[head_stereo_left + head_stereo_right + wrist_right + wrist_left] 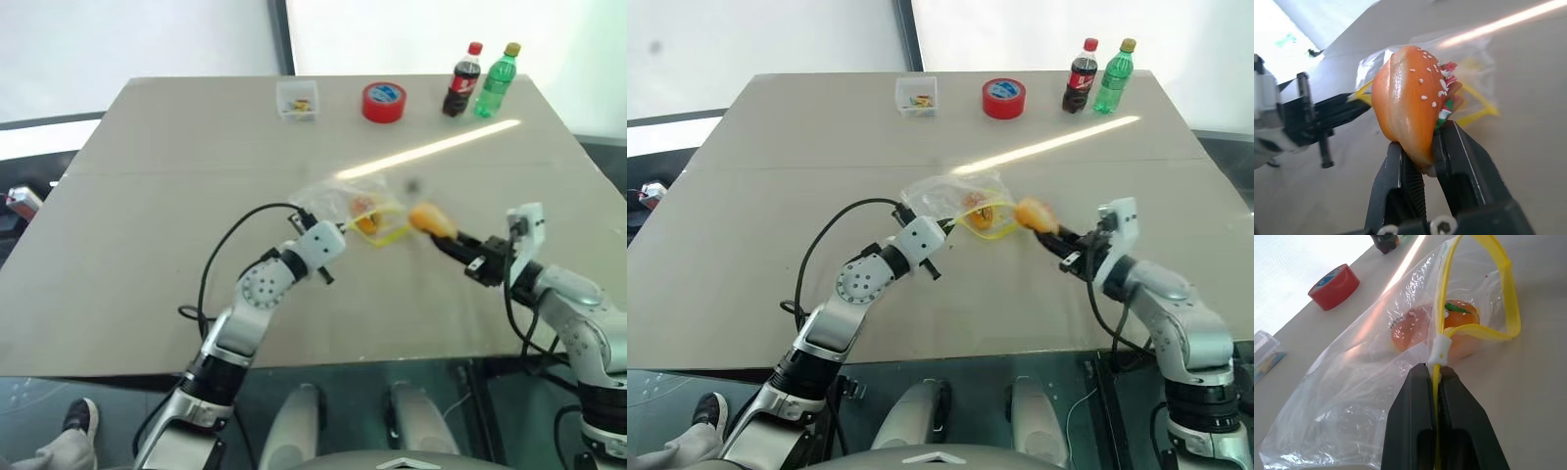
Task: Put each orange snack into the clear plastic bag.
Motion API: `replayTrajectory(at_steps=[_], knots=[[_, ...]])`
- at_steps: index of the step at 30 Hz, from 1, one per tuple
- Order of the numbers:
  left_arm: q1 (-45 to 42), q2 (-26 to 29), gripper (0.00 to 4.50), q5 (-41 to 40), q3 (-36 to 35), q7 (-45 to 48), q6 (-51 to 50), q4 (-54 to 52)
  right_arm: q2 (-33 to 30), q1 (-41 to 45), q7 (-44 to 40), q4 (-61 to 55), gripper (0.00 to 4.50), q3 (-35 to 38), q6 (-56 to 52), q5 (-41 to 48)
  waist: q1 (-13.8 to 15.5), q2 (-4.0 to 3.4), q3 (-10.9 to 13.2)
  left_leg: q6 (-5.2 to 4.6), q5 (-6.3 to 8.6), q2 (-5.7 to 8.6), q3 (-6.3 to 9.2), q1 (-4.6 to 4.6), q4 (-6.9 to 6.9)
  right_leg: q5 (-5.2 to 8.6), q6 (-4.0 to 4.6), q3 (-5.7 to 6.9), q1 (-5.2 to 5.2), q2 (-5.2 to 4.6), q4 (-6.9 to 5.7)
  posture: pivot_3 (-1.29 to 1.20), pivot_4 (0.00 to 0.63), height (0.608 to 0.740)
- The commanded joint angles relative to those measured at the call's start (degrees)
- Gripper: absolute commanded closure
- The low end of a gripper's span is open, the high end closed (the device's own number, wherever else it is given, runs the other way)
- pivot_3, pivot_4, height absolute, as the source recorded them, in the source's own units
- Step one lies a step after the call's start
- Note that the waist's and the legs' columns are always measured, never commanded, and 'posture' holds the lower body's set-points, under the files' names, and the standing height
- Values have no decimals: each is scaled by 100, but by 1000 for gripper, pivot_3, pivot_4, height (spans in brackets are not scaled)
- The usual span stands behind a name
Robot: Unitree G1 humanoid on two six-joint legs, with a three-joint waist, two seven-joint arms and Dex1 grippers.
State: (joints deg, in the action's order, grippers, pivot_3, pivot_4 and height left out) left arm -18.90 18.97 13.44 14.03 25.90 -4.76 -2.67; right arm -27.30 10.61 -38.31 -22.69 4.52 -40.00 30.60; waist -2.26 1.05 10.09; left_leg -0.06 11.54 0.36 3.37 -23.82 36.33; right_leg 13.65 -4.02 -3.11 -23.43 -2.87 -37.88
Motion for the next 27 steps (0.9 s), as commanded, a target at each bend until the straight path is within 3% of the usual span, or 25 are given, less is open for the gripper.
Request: replayTrajectory(at_steps=[1, 7, 27], knots=[[-47, -48, 4500, -30, -6, -42, 64, -99, 225, 298, 243, 139, 3907, -450, 118, -283, 1, 0, 0, 0, 0, 1, -2, 0, 0, 0, 0, -1, 0, -1, 0, 0, 150, 740], [-71, -81, 4500, -48, 60, 47, 129, -107, 746, 1080, 758, 1200, 3907, -624, 385, -745, 20, 0, 0, 0, 0, 4, -2, -2, 4, -1, 0, -2, -1, -2, 1, 0, 150, 740], [-248, -182, 4500, -64, 197, 121, 296, 39, 1462, 2861, 1650, 3800, 3907, -1118, 1286, -2381, -9, -1, 0, 0, 0, 3, -4, -2, 2, -2, 2, -4, -6, -1, -6, 0, 150, 740]])
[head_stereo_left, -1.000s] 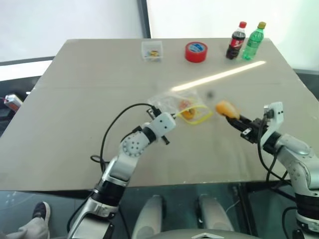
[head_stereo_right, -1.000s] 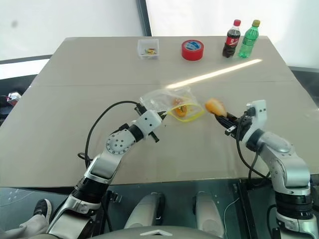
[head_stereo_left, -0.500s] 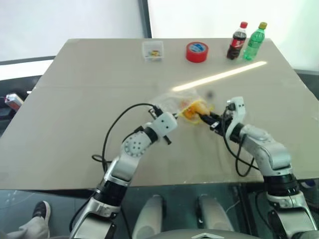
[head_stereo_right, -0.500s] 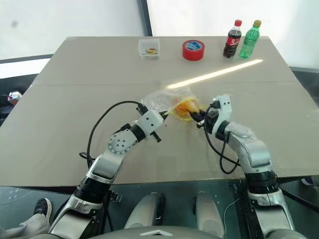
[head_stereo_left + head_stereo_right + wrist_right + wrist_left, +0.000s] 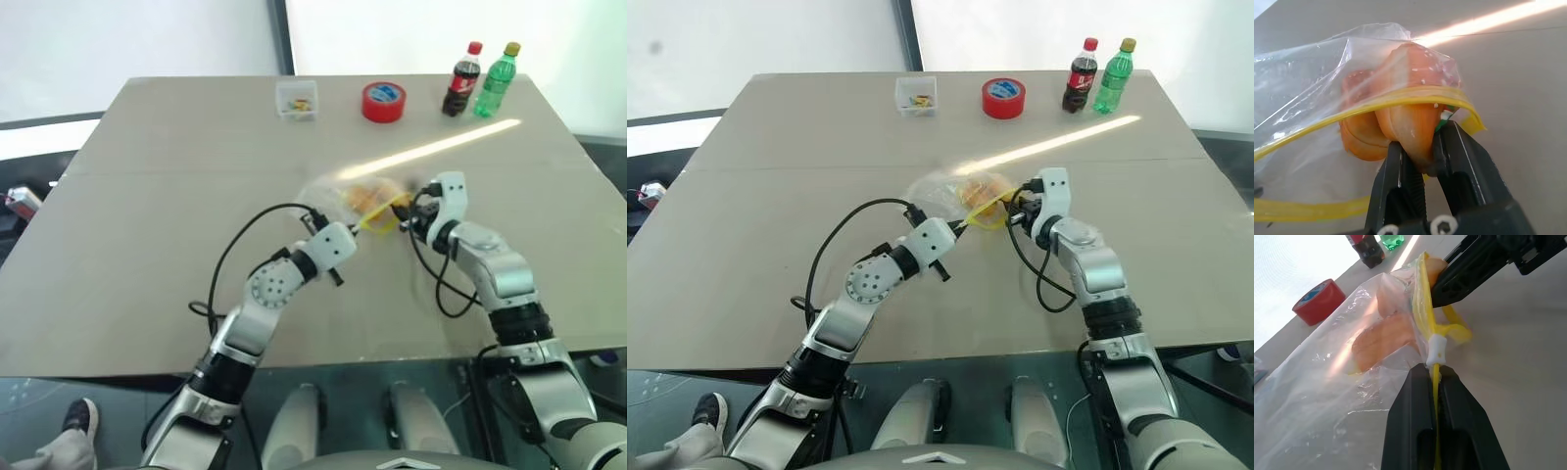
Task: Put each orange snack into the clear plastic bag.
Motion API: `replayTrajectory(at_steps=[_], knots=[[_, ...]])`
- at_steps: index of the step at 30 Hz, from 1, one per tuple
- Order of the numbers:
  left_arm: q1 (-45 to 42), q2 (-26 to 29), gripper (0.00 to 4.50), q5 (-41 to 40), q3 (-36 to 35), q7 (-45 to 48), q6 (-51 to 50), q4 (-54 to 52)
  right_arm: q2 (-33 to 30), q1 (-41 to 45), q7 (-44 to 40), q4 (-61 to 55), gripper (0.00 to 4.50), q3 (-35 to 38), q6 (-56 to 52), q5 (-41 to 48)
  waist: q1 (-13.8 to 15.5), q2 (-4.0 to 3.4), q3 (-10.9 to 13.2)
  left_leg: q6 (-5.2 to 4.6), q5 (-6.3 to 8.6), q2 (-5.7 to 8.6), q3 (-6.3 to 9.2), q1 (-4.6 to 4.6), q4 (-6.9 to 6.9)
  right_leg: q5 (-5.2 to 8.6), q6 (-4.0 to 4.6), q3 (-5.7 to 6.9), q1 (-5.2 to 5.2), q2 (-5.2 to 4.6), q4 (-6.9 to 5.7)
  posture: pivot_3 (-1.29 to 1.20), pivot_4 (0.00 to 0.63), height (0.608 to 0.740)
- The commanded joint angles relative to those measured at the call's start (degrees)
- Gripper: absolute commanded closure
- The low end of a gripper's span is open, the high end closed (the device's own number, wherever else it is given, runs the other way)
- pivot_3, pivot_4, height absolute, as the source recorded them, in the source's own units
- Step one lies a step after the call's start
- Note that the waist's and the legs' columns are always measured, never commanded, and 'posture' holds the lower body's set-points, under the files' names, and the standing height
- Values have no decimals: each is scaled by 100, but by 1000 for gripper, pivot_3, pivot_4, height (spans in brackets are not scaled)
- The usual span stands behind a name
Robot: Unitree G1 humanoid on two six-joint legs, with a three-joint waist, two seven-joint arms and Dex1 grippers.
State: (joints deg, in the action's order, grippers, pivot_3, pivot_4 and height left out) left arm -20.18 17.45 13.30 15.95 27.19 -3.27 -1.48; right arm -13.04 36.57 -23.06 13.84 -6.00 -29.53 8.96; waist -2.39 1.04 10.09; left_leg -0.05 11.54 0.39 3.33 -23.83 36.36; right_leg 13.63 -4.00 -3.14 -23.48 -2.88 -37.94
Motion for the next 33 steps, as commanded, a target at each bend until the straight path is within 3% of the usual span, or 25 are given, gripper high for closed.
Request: replayTrajectory(at_steps=[1, 4, 8, 11, 12, 13, 16, 17, 28, 33], knots=[[-132, -33, 4500, -50, -1, -3, 146, -82, 51, 326, 204, 263, 3907, -70, 264, -307, 4, 0, 0, 0, 0, 0, 0, 0, 0, 0, 0, 0, 0, -1, 0, 0, 150, 740], [-141, -3, 4500, -56, -52, -2, 145, -69, 63, 529, 240, 615, 3907, -202, 498, -570, 17, 0, 0, 0, 0, 2, 1, -1, 0, 0, 0, 1, 0, -2, 0, 0, 150, 740], [-103, 14, 4500, -50, -55, -9, 156, -78, 155, 500, -298, 428, 3907, -514, 834, -568, 3, 0, 0, 0, 0, 3, 2, -1, -2, 0, 0, 1, 0, -2, 1, 0, 150, 740], [-105, 2, 4500, -44, -44, -21, 147, -79, 190, 407, -575, 264, 2942, -592, 937, -548, -4, -1, 0, 0, 0, 2, 2, -1, -3, 0, 0, 1, -1, -1, 0, 0, 150, 740], [-105, -5, 4500, -43, -41, -25, 141, -81, 197, 396, -595, 276, 2249, -568, 938, -556, -2, -1, 0, 0, 0, 2, 3, 0, -3, 0, 0, 2, -1, -1, 0, 0, 150, 740], [-97, -11, 4500, -40, -36, -29, 137, -89, 201, 382, -595, 276, 2139, -552, 953, -572, 0, -1, 0, 0, 0, 2, 4, 0, -3, 0, 0, 2, -1, -1, 0, 0, 150, 740], [-74, -26, 4500, -40, -33, -40, 128, -101, 189, 346, -566, 230, 550, -545, 1092, -660, 15, -1, 0, 0, 0, 3, 4, -1, -3, 0, 0, 3, 0, -2, 0, 0, 150, 740], [-68, -28, 4500, -41, -36, -44, 125, -100, 177, 317, -609, 157, 375, -519, 1117, -626, 15, 0, 0, 0, 0, 3, 4, -1, -3, 0, 0, 3, 0, -2, 0, 0, 150, 740], [-34, 10, 4500, -64, -150, -120, 85, -85, -700, -233, -1882, -904, 375, -25, 667, 267, 16, 0, 0, 0, 0, 4, 5, -1, -2, 0, 0, 4, 0, -3, 0, 0, 150, 740], [-15, 22, 4500, -68, -151, -136, 92, -81, -672, 209, -1671, 37, 375, 190, 998, 219, -4, 0, 0, 0, 0, 3, 0, 2, -2, 0, 0, 0, 0, -2, 0, 0, 150, 740]])
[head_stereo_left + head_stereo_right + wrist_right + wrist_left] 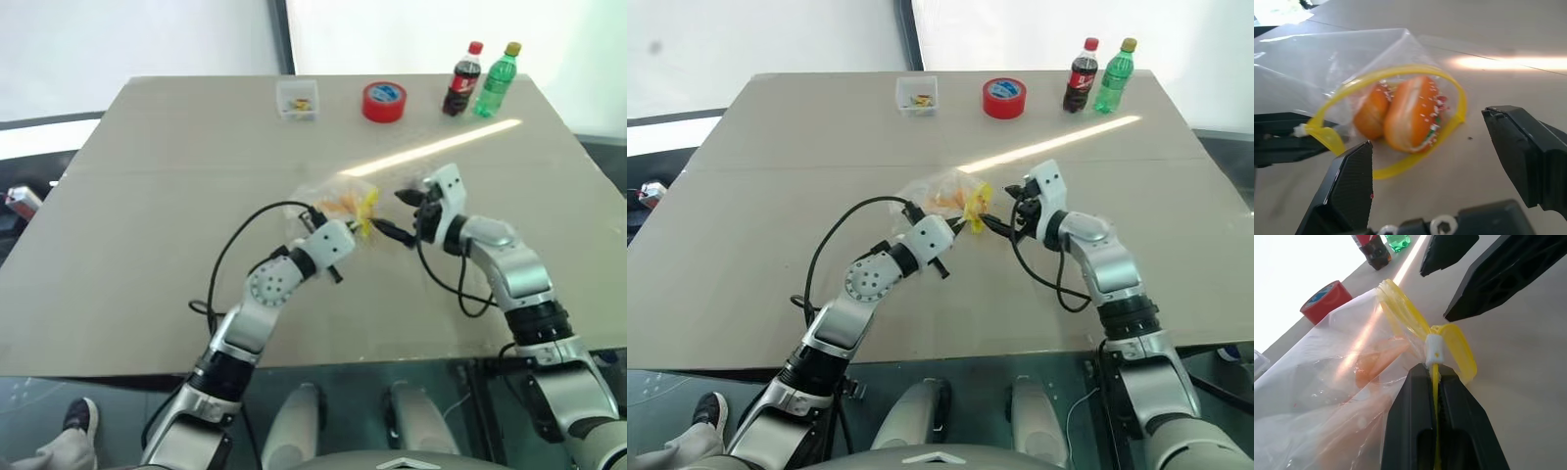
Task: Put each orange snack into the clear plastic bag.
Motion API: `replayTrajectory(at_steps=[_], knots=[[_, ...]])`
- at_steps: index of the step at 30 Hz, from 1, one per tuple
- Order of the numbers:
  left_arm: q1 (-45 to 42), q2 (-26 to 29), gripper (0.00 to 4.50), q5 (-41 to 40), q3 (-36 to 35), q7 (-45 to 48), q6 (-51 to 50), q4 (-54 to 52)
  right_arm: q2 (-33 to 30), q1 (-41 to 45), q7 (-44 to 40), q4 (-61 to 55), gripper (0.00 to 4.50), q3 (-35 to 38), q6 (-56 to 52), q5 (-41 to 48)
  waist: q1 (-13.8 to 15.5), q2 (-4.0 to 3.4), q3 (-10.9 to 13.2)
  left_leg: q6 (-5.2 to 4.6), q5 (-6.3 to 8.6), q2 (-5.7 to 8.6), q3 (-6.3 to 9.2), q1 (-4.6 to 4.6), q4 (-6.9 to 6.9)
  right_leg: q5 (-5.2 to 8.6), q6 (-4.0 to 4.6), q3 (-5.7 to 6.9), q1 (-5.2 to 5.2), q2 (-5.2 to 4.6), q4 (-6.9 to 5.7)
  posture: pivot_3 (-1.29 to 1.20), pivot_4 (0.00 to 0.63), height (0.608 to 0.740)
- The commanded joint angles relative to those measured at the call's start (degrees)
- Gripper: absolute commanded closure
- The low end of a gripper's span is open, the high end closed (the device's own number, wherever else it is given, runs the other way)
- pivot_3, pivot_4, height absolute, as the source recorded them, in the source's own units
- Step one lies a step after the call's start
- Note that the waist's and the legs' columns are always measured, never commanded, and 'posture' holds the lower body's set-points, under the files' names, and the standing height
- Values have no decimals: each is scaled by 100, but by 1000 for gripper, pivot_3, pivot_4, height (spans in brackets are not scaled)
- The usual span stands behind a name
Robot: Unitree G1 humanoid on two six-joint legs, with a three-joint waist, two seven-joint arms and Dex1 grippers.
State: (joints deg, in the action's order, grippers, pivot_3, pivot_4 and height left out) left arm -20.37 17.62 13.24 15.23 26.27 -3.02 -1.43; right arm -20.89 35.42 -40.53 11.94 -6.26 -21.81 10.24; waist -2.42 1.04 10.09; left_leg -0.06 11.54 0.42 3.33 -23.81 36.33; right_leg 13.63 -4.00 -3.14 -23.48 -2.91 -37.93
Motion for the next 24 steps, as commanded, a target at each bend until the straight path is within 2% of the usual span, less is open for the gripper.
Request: replayTrajectory(at_steps=[1, 14, 17, 19, 21, 22, 23, 24], knots=[[8, 2, 4500, -59, -74, -45, 66, -91, 164, 395, 66, 336, 375, 237, 267, 115, -3, 0, 0, 0, 0, -1, 0, 1, 0, 0, 0, 0, 0, 1, -1, 0, 150, 740], [30, 3, 4500, -21, -72, -71, 12, -165, 784, 1858, -185, 3045, 375, 221, 1669, -197, 10, -1, 1, 0, 0, 0, 1, -2, -1, -1, 1, 1, 0, 0, 1, 0, 150, 740], [33, 13, 4500, -17, -78, -68, -3, -191, 778, 2000, -274, 3520, 1161, 231, 1924, -276, 12, -2, 1, 0, 0, 0, 2, -2, -1, -1, 1, 2, -1, 0, 1, 0, 150, 740], [31, 28, 4500, -21, -96, -68, -13, -201, 750, 2059, -324, 3668, 2056, 266, 2027, -281, 6, -2, 1, 1, 0, 0, 2, -2, -2, -1, 1, 2, -1, 0, 1, 0, 150, 740], [38, 43, 4500, -26, -115, -73, -17, -205, 723, 2107, -365, 3729, 3143, 323, 2055, -257, 5, -2, 1, 0, 0, 0, 3, -2, -2, -1, 1, 2, -1, 0, 0, 0, 150, 740], [42, 50, 4500, -30, -125, -77, -17, -201, 698, 2115, -375, 3733, 3349, 334, 2070, -269, 4, -2, 1, 0, 0, 0, 3, -2, -2, -1, 1, 1, -1, 0, 0, 0, 150, 740], [41, 51, 4500, -39, -139, -84, -18, -188, 672, 2112, -393, 3710, 3861, 341, 2085, -283, 4, -3, 1, 1, 0, 0, 3, -2, -2, -1, 1, 1, -1, 0, 0, 0, 150, 740], [37, 51, 4500, -49, -150, -90, -17, -170, 650, 2106, -417, 3677, 4029, 349, 2080, -284, 4, -3, 1, 0, 0, 0, 3, -2, -2, -1, 1, 1, -1, 0, 0, 0, 150, 740]])
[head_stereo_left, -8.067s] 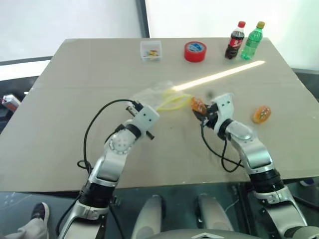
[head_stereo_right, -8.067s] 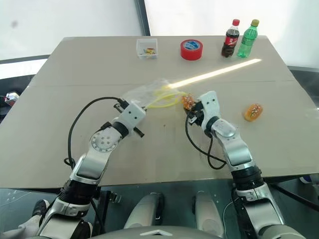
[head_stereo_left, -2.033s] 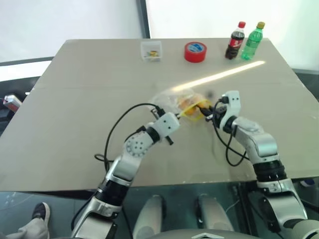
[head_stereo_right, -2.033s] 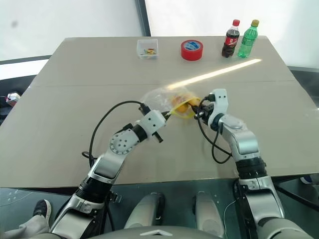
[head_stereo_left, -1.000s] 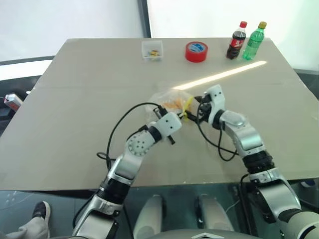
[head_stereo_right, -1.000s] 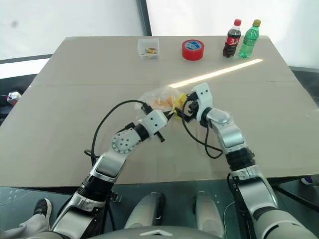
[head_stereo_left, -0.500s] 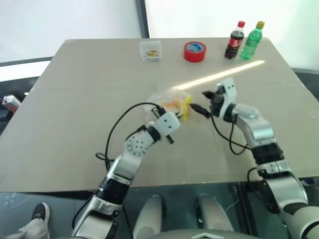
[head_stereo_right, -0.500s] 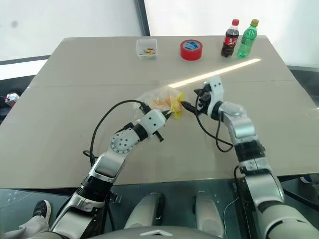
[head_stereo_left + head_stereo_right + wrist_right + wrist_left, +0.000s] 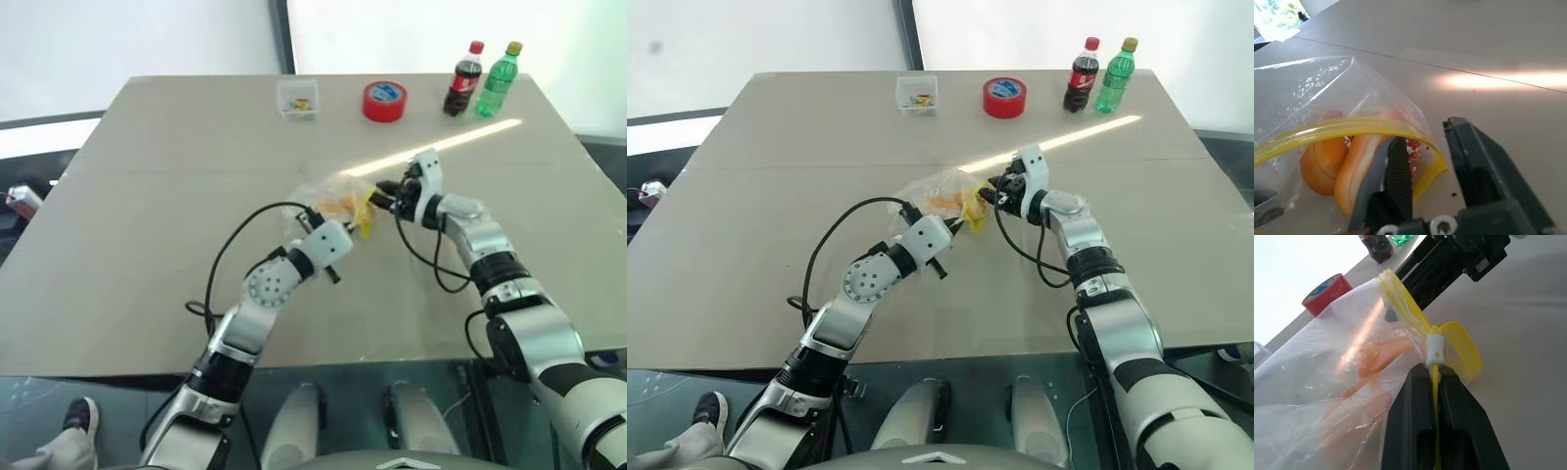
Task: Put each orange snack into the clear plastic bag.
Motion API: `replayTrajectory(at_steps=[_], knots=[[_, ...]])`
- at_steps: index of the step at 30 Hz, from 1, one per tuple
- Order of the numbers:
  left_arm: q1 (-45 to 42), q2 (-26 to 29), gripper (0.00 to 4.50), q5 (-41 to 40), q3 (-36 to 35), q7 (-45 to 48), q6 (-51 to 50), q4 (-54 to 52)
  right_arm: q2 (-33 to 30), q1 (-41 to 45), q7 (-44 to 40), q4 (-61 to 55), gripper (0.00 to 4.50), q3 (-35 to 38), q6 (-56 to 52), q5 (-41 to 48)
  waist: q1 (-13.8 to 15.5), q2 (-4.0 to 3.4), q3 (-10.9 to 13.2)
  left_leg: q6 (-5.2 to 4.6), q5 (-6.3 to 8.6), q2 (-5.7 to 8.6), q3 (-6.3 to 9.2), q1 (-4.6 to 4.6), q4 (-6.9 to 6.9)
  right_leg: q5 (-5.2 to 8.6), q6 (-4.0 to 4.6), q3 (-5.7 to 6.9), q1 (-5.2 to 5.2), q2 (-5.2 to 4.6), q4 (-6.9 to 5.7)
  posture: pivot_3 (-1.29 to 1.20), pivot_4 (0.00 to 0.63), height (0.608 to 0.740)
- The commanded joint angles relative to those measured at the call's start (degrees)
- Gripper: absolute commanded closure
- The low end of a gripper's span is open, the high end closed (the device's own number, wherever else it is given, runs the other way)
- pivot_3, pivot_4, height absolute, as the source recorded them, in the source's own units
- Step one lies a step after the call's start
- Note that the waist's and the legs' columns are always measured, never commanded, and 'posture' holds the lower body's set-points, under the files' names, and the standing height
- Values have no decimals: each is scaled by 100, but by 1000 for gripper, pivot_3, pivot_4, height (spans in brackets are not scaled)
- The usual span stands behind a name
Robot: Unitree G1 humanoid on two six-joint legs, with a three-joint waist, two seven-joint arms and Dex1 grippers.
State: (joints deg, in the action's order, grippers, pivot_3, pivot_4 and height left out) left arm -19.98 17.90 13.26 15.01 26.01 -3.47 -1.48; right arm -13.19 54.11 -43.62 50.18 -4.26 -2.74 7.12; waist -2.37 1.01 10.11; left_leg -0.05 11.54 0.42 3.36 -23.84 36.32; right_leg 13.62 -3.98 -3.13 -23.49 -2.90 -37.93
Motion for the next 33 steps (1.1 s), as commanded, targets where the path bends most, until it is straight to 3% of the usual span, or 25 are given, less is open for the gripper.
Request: replayTrajectory(at_steps=[1, 11, 17, 25, 33], knots=[[-8, 23, 4500, -56, -133, -68, 35, -144, -137, 224, -133, -193, 4469, 163, 160, 34, -1, 0, 0, 0, 0, 0, 0, 0, 0, 0, 0, 0, 0, 0, 0, 0, 150, 740], [-82, -4, 4500, -67, -118, 8, 124, -21, -170, 216, -67, -427, 4469, 291, 154, 66, -1, 0, 0, 0, 0, 0, 0, 0, 0, 0, 0, 0, 0, 0, 0, 0, 150, 740], [-271, -131, 4500, -313, -341, -25, -18, -86, -519, 78, -188, -1398, 4469, 288, -462, 123, 16, -1, 1, 0, 0, 1, 2, -1, 0, 0, 0, 1, 0, -2, 0, 0, 150, 740], [-754, -669, 4500, -1758, -971, 198, -1740, -1035, -1839, -84, -1064, -3271, 4469, -107, -2351, 62, 35, -2, 3, 0, 0, 8, 7, -12, 2, 0, -1, 9, -1, -9, 5, 0, 150, 740], [-1248, -952, 4500, -3589, -1756, 169, -3843, -1757, -2800, 321, -1922, -3969, 4469, -361, -4009, 304, -4, -2, 6, 0, 0, 4, 6, -8, 2, 1, -2, 8, -1, -5, 2, 0, 150, 740]])
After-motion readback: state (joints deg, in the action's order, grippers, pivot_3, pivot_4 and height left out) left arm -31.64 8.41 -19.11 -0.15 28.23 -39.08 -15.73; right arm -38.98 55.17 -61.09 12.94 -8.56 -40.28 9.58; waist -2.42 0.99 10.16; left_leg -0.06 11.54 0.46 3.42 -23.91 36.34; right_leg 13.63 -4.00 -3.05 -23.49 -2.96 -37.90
